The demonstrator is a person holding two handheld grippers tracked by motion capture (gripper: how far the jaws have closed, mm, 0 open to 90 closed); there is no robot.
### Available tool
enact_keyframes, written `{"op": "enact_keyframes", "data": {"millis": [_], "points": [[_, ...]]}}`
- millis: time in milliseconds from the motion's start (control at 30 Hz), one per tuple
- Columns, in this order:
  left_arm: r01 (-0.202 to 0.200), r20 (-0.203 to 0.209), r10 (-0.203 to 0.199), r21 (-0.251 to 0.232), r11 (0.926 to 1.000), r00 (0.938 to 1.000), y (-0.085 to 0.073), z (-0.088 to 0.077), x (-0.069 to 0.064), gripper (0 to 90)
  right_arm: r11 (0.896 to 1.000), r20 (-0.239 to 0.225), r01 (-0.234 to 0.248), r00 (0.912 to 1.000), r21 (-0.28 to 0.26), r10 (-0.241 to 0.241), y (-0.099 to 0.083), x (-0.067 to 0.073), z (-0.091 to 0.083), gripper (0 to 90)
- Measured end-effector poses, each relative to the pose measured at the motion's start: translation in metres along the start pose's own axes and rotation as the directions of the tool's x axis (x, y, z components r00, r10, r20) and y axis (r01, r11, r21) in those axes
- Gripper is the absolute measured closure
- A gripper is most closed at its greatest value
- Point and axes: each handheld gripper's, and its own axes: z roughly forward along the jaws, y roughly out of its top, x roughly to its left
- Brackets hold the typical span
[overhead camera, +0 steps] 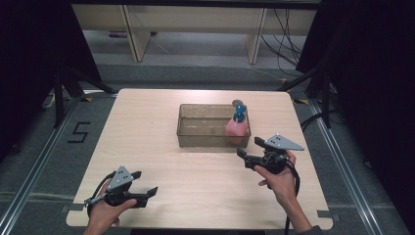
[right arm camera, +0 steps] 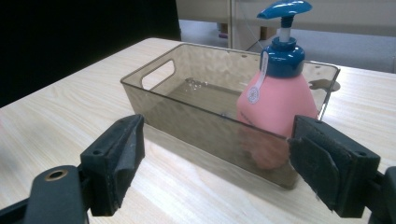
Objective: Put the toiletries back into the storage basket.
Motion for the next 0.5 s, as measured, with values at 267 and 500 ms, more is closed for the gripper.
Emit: {"op": "enact_keyframes", "data": {"millis": [267, 500], "points": [[-0.006, 0.0, 0.006, -0.001, 1.0, 1.0, 0.0001, -0.0001, 0.0006, 15.9, 1.0, -0.001, 0.029, 0.9996, -0.005, -0.029, -0.0029, -0.0006, -0.0023, 19.6], [-0.006, -0.001, 0.006, 0.001, 1.0, 1.0, 0.0001, -0.0004, 0.0002, 15.9, 1.0, -0.008, 0.02, 0.9998, -0.007, -0.02, -0.0062, 0.0006, -0.0042, 18.5]]}}
